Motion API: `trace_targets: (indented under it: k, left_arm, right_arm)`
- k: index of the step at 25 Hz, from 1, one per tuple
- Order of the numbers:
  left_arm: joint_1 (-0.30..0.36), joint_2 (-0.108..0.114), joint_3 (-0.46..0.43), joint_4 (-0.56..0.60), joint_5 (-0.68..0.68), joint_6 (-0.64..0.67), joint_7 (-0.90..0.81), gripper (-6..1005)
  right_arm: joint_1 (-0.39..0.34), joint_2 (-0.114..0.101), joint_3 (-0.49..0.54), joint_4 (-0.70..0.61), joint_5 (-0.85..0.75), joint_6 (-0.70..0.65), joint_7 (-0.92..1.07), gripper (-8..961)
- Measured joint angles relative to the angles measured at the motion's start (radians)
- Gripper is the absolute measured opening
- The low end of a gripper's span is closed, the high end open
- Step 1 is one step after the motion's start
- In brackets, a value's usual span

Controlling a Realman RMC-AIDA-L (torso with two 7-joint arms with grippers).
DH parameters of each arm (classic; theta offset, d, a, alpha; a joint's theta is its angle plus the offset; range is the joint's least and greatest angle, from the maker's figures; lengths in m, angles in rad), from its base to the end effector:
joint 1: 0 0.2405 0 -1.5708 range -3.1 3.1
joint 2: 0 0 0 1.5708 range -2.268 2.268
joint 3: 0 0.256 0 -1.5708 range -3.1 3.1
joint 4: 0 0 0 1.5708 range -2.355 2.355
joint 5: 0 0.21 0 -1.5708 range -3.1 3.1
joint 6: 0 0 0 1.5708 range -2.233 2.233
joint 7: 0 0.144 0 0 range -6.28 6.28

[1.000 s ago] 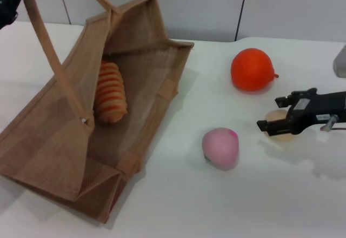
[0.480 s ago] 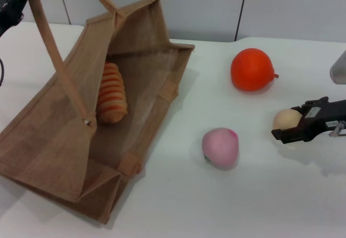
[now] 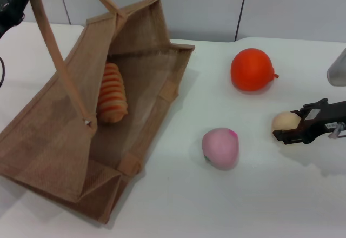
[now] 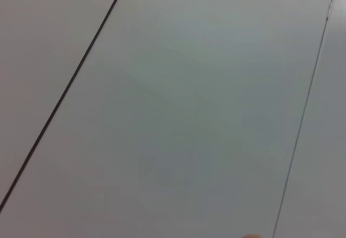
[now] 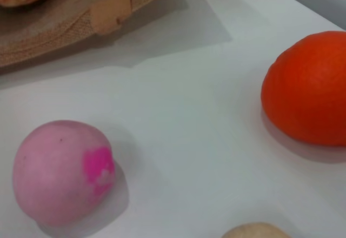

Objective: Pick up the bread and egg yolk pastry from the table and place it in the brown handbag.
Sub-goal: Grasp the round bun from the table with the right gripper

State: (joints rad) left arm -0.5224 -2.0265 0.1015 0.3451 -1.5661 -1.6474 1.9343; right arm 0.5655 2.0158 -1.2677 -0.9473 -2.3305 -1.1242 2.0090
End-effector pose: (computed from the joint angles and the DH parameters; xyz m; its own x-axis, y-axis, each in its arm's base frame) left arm -0.2902 0.3397 0.0918 0.2436 -0.0776 0.9668 0.7634 -0.5995 -0.2405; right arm 0.2558 0.3864 -0.0050 0.8721 -0.4879 0.0386 -0.4208 -0.7877 -0.4500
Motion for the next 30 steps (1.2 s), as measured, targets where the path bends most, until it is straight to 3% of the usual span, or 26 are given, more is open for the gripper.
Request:
trace_targets:
  k: [3,30]
  left_arm:
    - [0.000,0.000,0.000,0.000,0.001,0.000,0.000,115]
    - [-0.026,0.002,0.001,0.000,0.030,0.015,-0.001,116]
  right_arm:
    - [0.001,0.000,-0.001,-0.001,-0.001,-0.002,-0.002,683]
    - [-0.012,0.002,0.073,-0.071,0.023,0.000,-0.035,513]
